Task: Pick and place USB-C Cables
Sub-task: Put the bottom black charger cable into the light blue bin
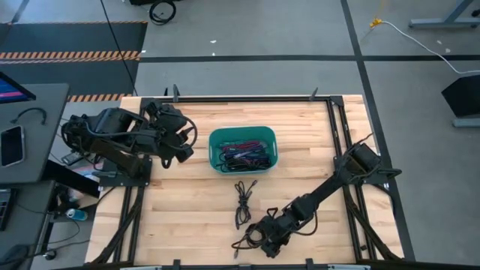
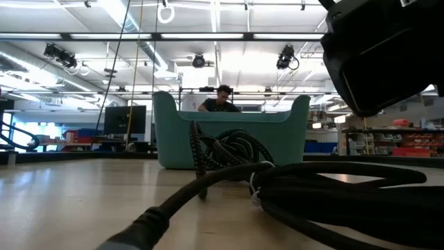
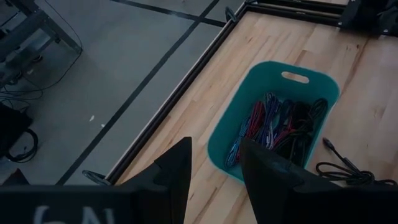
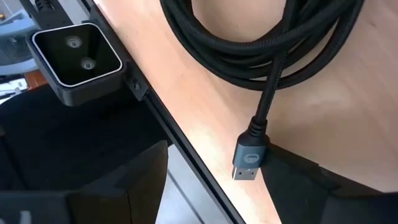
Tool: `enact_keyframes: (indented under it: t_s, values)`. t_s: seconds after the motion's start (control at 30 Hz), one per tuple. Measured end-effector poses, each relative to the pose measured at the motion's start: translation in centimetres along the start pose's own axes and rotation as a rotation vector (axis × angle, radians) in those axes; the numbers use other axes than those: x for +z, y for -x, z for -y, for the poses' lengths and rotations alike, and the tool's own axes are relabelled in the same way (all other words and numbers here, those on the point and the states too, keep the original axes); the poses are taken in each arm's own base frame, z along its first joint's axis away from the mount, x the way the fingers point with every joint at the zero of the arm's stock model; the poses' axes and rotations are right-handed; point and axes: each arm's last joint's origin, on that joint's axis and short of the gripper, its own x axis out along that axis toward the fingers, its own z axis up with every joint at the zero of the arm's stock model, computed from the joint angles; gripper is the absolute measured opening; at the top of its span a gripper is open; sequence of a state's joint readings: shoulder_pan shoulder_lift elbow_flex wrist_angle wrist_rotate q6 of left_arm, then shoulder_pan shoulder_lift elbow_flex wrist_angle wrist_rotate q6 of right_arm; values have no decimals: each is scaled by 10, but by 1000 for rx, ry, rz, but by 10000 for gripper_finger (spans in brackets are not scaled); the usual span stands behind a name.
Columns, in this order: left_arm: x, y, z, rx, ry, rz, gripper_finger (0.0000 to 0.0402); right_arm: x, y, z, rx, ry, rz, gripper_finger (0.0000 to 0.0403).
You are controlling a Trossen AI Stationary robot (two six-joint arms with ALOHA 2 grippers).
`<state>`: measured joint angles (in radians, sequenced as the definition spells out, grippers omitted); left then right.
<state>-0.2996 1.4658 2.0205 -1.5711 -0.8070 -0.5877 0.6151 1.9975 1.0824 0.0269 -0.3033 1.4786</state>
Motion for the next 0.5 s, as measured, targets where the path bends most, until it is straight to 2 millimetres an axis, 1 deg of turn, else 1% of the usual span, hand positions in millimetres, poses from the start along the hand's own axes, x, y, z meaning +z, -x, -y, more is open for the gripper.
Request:
enact_keyframes:
  t_s: [0.2,0.3,0.4,0.5]
  values:
    - [0,0,0,0,2,0,142,0,-2,2,-18,10,20,258]
    - [0,0,0,0,2,0,142,0,-3,3,-25,7,10,241]
    - [0,0,0,0,3,0,142,0,-3,5,-32,3,-11,198]
    - [0,0,0,0,3,0,142,-1,-3,6,-41,-1,-26,128]
